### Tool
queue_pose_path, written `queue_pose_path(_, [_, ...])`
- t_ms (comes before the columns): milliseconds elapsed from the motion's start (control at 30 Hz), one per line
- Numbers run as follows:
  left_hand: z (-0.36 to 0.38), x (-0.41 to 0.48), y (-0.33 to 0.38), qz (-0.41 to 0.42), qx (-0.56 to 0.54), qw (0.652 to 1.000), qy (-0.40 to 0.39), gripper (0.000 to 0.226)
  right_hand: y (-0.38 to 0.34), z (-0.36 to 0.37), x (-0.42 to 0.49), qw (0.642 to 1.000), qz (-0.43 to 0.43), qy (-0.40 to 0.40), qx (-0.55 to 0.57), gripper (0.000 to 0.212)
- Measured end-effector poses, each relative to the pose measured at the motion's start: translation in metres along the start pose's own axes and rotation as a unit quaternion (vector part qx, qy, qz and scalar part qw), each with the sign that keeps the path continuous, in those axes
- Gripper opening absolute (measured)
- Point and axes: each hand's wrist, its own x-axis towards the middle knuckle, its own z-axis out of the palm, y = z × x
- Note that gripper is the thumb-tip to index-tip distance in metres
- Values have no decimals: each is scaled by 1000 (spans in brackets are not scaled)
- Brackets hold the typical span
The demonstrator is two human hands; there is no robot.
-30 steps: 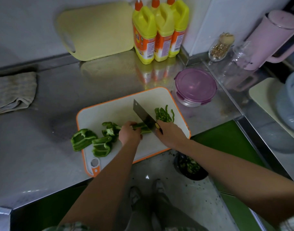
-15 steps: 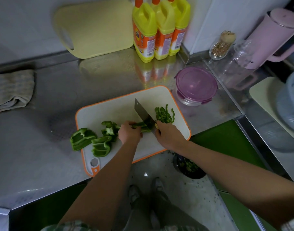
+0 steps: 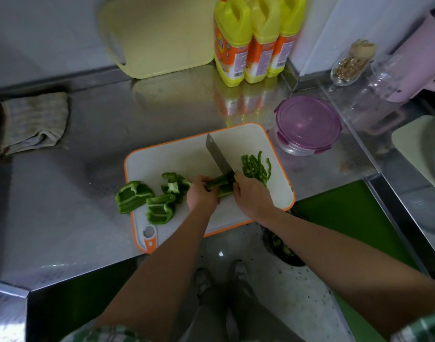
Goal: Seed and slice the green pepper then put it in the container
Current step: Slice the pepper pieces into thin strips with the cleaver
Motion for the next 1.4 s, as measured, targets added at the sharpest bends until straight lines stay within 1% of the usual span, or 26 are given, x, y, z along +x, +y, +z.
queue_pose_path(67, [0,0,0,-2,6,1000,2,16,2,-3,0,999,-1,21,39,13])
queue_pose_path(133, [1,1,1,-11,3,1000,6,18,5,-9,-2,998,-14,26,60,11])
queue_pose_path(267, [0,3,2,-28,-15,999,6,19,11,-19,-7,999,-35,-13,31,14])
queue_pose_path(400, [0,7,3,-22,-13,1000,3,20,13,-19,-8,998,-35,-40,18,10])
queue_pose_path(533, [1,9,2,-22,-9,1000,1,22,12,-17,-11,999,-31,-32,14,19])
queue_pose_path(667, [2,9,0,-19,-10,1000,5,20,13,-14,-13,999,-25,-27,16,17])
queue_pose_path(733, [2,8,0,-13,-6,1000,7,17,13,-12,-12,999,-20,-29,17,17])
queue_pose_path(867, [2,9,0,1,-1,1000,6,20,13,-5,-11,999,-12,-32,12,17])
queue_pose_path(967, [0,7,0,14,7,1000,-5,19,11,1,-9,1000,-5,-20,-4,17])
queue_pose_path(1067, [-2,5,-4,53,12,998,-27,21,8,5,-6,1000,-6,-3,-10,15])
queue_pose_path(1133, [-3,4,-6,64,14,997,-38,19,6,5,-6,1000,-10,12,-1,15])
queue_pose_path(1200, [-3,4,-5,48,10,998,-41,17,8,4,-5,999,-1,27,21,15])
queue_pose_path(1267, [-3,4,-5,25,5,999,-39,20,10,-3,-4,999,9,38,33,16])
queue_pose_path(1400, [2,5,-3,2,2,1000,-29,19,18,-16,-6,999,-23,25,40,15])
